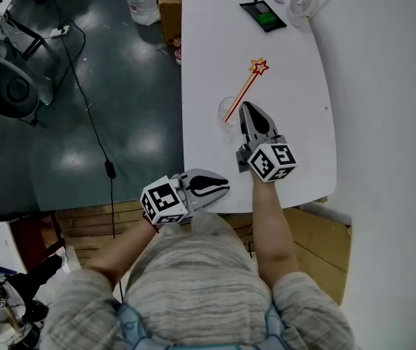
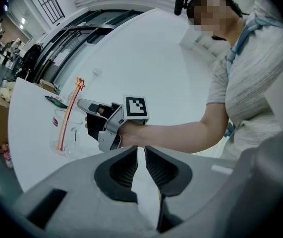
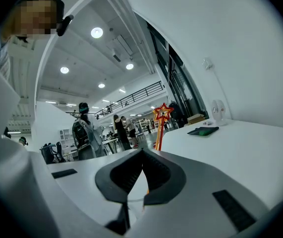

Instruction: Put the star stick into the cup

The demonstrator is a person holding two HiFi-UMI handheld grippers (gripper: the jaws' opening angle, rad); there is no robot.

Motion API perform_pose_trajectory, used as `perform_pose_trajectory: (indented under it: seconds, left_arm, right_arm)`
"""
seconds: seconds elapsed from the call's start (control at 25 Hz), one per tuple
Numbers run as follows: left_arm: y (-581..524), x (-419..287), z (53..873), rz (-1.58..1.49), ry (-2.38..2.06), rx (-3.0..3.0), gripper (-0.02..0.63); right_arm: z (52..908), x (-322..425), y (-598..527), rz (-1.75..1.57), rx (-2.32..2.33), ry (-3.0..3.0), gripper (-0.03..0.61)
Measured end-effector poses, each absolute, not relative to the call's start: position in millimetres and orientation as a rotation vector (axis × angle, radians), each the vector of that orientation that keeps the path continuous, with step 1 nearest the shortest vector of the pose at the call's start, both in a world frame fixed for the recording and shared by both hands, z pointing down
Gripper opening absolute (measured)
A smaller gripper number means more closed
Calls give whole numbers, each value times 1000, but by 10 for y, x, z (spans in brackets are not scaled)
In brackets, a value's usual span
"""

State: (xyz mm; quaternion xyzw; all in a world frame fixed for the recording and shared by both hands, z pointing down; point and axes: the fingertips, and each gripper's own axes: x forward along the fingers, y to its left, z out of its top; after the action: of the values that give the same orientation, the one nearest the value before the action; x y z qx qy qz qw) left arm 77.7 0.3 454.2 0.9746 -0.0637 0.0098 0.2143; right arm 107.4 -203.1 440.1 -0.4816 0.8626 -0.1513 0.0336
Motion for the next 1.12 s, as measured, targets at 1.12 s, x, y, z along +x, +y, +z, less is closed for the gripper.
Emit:
perform_pose_trajectory:
  seconds: [1.12]
  left_arm:
    - [183,570,4334,41,-183,2753,58]
  right_arm:
    - [4261,951,-1100,-517,-1417,2733,9]
